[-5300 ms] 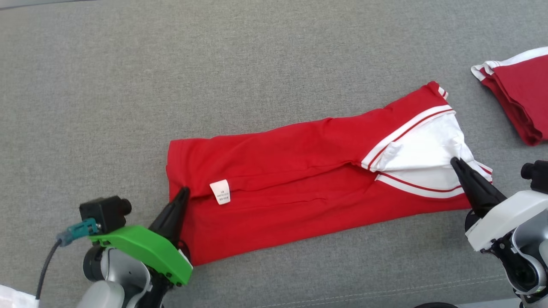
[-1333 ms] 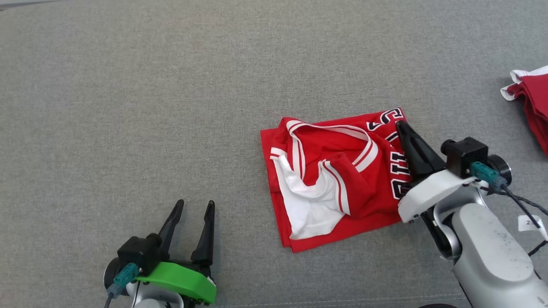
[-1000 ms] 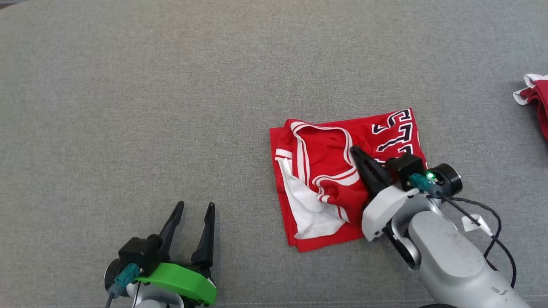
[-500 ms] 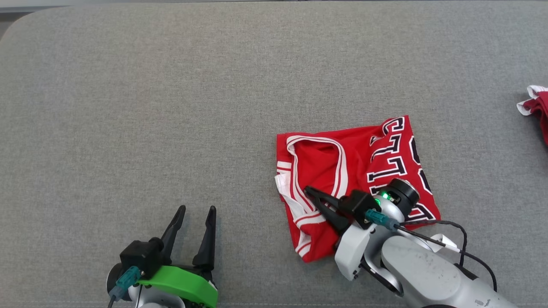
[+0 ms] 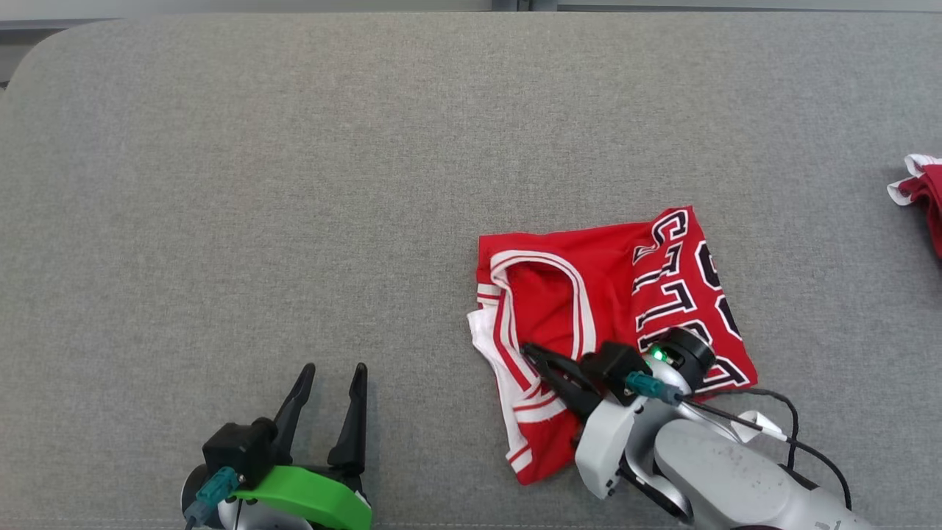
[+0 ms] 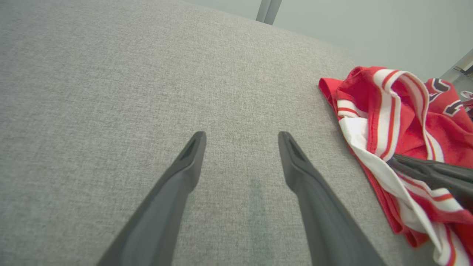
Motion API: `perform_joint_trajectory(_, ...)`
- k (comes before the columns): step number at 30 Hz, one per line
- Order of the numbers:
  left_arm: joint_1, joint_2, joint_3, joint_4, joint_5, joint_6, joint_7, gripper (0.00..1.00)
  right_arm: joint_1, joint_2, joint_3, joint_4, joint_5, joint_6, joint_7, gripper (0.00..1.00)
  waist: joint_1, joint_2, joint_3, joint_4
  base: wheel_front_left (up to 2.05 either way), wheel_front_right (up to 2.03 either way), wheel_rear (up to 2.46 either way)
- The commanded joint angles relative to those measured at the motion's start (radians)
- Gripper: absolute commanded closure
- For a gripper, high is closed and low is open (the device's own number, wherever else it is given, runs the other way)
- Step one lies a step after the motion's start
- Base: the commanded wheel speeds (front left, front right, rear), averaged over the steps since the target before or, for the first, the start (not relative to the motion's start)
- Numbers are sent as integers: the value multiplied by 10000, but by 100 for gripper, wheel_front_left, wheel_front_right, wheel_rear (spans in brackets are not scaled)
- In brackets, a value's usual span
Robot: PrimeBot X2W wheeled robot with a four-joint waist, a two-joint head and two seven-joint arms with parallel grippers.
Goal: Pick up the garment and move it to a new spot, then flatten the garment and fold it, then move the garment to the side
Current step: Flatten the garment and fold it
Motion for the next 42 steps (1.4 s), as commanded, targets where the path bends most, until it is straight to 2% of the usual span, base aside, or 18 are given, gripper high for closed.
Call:
perform_joint_trajectory(1, 111, -3, 53, 1, 49, 6, -25, 0, -92, 4, -308, -281, -99, -3, 18, 100, 0, 0, -13, -55, 0, 0, 0)
perform_joint_trajectory(4, 157, -4, 70, 4, 75, 6, -23, 0, 81, -5, -907, -638, -307, -3, 18, 100, 0, 0, -43, -141, 0, 0, 0)
perform_joint_trajectory(12, 119, -13, 31, 40, 91, 6, -25, 0, 249, 247, -1733, -1035, -639, -3, 16, 100, 0, 0, -165, -292, 0, 0, 0)
perform_joint_trajectory(17, 330, -12, 186, -50, 92, 6, -25, 0, 734, 64, -2702, -1788, -736, -3, 16, 100, 0, 0, -512, -356, 0, 0, 0)
perform_joint_trajectory(18, 367, -13, 218, -72, 95, 6, -25, 0, 893, 16, -3006, -1962, -769, -3, 16, 81, 0, 0, -586, -383, 0, 0, 0)
perform_joint_trajectory(19, 367, -13, 218, -72, 95, 6, -25, 0, 893, 16, -3006, -1962, -769, -3, 16, 81, 0, 0, -586, -383, 0, 0, 0)
perform_joint_trajectory(20, 416, -14, 262, -97, 102, 6, -23, 0, 1062, -45, -3328, -2119, -845, -3, 16, 50, 0, 0, -675, -414, 0, 0, 0)
perform_joint_trajectory(21, 489, -14, 297, -117, 113, 6, -25, 0, 1239, -115, -3616, -2312, -967, -3, 16, 0, 0, 0, -769, -448, 0, 0, 0)
perform_joint_trajectory(33, 985, -14, 498, -345, -113, 135, -23, 0, 3837, -523, -7278, -3918, -1596, -3, 15, 0, 0, 0, -1433, -794, 0, 0, 0)
perform_joint_trajectory(42, 1367, -13, 569, -562, -222, 306, -25, 0, 5663, 43, -9369, -4339, -1962, -3, 15, 0, 0, 0, -1676, -1063, 0, 0, 0)
